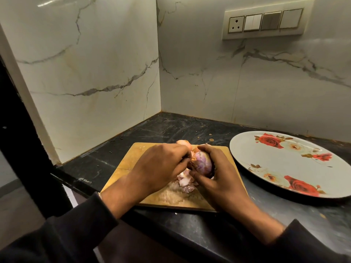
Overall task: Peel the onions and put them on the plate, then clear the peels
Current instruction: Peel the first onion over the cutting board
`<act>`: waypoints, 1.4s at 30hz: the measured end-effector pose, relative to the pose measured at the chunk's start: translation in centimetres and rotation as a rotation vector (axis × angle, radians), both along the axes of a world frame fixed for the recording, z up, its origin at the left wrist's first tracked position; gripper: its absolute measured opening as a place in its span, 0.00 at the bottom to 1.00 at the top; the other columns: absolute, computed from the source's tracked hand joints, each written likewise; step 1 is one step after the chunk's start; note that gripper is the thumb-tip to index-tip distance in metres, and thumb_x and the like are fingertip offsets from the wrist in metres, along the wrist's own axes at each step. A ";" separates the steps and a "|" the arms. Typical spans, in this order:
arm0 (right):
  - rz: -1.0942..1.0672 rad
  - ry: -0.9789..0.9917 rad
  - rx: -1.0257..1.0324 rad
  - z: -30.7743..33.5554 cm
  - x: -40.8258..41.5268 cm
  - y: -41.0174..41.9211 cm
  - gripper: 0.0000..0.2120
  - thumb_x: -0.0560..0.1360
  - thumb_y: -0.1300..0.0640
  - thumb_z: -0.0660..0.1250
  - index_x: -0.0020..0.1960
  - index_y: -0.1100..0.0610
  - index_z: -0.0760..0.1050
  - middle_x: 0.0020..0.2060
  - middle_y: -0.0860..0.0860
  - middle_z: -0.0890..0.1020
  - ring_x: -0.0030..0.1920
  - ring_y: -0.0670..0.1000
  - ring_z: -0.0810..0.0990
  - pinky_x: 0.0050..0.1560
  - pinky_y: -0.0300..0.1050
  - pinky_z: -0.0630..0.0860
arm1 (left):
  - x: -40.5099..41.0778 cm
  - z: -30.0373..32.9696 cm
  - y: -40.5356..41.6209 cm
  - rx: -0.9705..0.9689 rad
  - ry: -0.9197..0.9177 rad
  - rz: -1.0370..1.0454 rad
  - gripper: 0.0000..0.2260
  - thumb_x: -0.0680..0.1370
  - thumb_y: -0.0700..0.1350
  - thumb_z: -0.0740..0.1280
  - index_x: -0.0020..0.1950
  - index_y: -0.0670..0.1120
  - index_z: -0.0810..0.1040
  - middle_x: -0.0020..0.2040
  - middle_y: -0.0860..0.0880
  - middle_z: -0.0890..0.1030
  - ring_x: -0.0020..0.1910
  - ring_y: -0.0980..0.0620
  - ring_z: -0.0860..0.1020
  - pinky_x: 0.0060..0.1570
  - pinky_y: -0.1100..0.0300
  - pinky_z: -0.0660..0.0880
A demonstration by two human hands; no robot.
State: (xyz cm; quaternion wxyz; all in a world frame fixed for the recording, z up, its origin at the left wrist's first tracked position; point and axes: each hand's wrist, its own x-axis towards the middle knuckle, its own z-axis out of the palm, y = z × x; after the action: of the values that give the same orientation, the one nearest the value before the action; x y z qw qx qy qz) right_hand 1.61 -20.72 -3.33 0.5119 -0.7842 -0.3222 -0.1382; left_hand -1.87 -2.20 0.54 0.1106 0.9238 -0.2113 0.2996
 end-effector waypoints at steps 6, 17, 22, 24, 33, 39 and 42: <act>-0.046 -0.147 -0.066 -0.5 -0.1 0.2 0.30 0.68 0.57 0.80 0.60 0.44 0.66 0.54 0.45 0.72 0.53 0.39 0.74 0.49 0.27 0.71 | -0.5 -1.1 -1.5 -0.423 0.088 0.049 0.03 0.77 0.42 0.72 0.49 0.46 0.85 0.39 0.54 0.83 0.37 0.59 0.81 0.38 0.61 0.79; -0.089 -0.393 -0.065 -0.1 0.0 0.1 0.23 0.73 0.55 0.77 0.60 0.51 0.66 0.57 0.42 0.64 0.51 0.44 0.70 0.48 0.24 0.68 | -0.9 -0.1 -3.7 -1.215 0.561 0.056 0.08 0.81 0.41 0.68 0.50 0.36 0.83 0.43 0.39 0.85 0.38 0.50 0.85 0.32 0.61 0.81; -0.094 -0.362 -0.078 -0.1 -0.2 0.5 0.27 0.69 0.56 0.80 0.61 0.57 0.70 0.56 0.48 0.69 0.50 0.40 0.68 0.50 0.21 0.66 | -0.9 -0.4 -3.4 -1.131 0.564 0.102 0.07 0.83 0.44 0.64 0.54 0.42 0.81 0.45 0.44 0.84 0.38 0.51 0.85 0.34 0.56 0.82; -0.113 -0.328 -0.097 -0.2 0.1 0.1 0.30 0.66 0.60 0.82 0.61 0.55 0.70 0.55 0.46 0.69 0.50 0.40 0.69 0.50 0.21 0.66 | -0.8 -0.6 -3.0 -0.920 0.474 0.192 0.09 0.85 0.46 0.60 0.50 0.48 0.79 0.40 0.48 0.82 0.36 0.51 0.83 0.35 0.55 0.80; -0.068 -0.131 -0.043 -0.1 0.4 -0.5 0.32 0.65 0.56 0.83 0.60 0.44 0.67 0.54 0.43 0.73 0.54 0.40 0.75 0.51 0.28 0.73 | -0.3 -0.6 -2.0 -0.522 0.214 0.161 0.07 0.80 0.46 0.69 0.56 0.52 0.84 0.47 0.55 0.85 0.46 0.60 0.81 0.47 0.63 0.78; -0.051 -0.101 -0.033 0.1 0.4 -0.7 0.31 0.64 0.56 0.83 0.60 0.47 0.70 0.54 0.40 0.74 0.54 0.40 0.76 0.51 0.31 0.75 | -0.4 0.1 -1.9 -0.546 0.257 0.085 0.07 0.76 0.45 0.74 0.54 0.51 0.87 0.46 0.54 0.87 0.42 0.64 0.82 0.47 0.65 0.80; -0.040 -0.106 -0.037 0.3 0.2 -0.6 0.31 0.64 0.58 0.83 0.60 0.46 0.71 0.53 0.37 0.74 0.53 0.39 0.76 0.50 0.32 0.75 | -0.5 0.4 -2.0 -0.517 0.252 0.102 0.07 0.77 0.46 0.74 0.53 0.51 0.87 0.44 0.54 0.87 0.38 0.63 0.83 0.44 0.66 0.80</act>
State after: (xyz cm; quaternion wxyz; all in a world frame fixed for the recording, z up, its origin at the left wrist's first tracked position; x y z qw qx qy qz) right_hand 1.79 -21.31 -3.07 0.4767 -0.7916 -0.3354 -0.1837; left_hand -2.36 -4.21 0.97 0.3525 0.9043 -0.0656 0.2318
